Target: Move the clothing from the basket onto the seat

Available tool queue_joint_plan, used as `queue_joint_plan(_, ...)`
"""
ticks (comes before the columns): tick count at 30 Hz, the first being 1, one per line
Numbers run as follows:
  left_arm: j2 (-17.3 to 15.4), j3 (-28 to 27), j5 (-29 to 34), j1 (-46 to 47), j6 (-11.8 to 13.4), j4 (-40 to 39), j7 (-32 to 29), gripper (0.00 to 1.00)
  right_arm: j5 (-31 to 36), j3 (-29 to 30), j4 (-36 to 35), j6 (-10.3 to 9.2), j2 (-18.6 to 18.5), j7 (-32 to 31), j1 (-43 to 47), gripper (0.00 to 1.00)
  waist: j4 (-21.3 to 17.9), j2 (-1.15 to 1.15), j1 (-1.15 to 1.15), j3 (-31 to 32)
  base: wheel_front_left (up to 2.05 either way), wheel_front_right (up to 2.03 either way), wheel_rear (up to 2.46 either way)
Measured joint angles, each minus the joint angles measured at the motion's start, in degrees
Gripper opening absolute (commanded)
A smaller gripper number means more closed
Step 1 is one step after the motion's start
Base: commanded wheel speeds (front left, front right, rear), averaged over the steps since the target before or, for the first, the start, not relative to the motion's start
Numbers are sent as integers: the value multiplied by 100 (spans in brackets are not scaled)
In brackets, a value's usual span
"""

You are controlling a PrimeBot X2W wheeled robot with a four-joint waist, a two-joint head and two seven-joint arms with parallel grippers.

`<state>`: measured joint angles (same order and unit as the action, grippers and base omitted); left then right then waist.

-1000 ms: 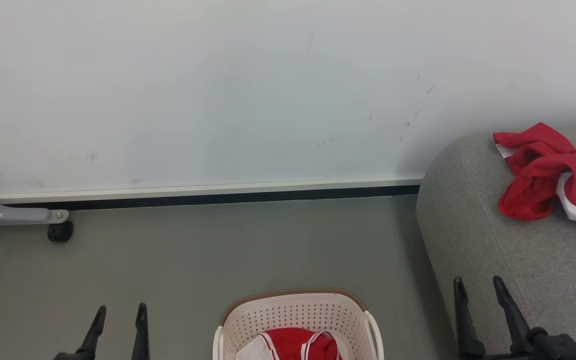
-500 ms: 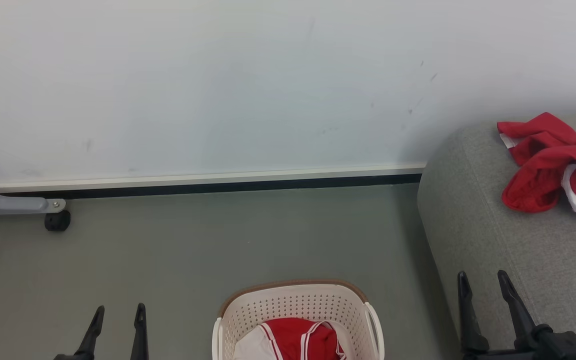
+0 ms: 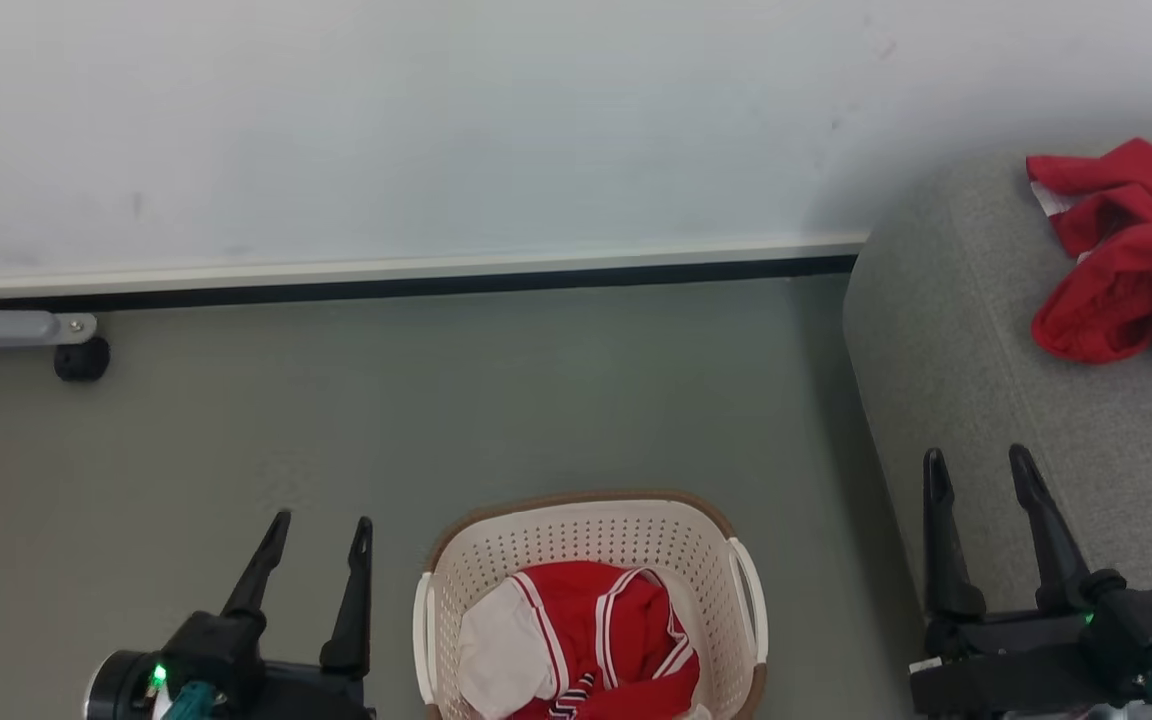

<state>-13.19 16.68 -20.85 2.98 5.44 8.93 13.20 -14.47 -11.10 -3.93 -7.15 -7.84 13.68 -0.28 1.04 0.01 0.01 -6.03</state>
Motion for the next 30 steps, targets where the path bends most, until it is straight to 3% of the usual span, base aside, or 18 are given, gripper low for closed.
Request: queue_joint_plan(30,113,1266,755,1943,-954,1706,-1093,100,34,175,-151,12,101,-99,-2585,100,-781,1,1,-2448,0,0,0)
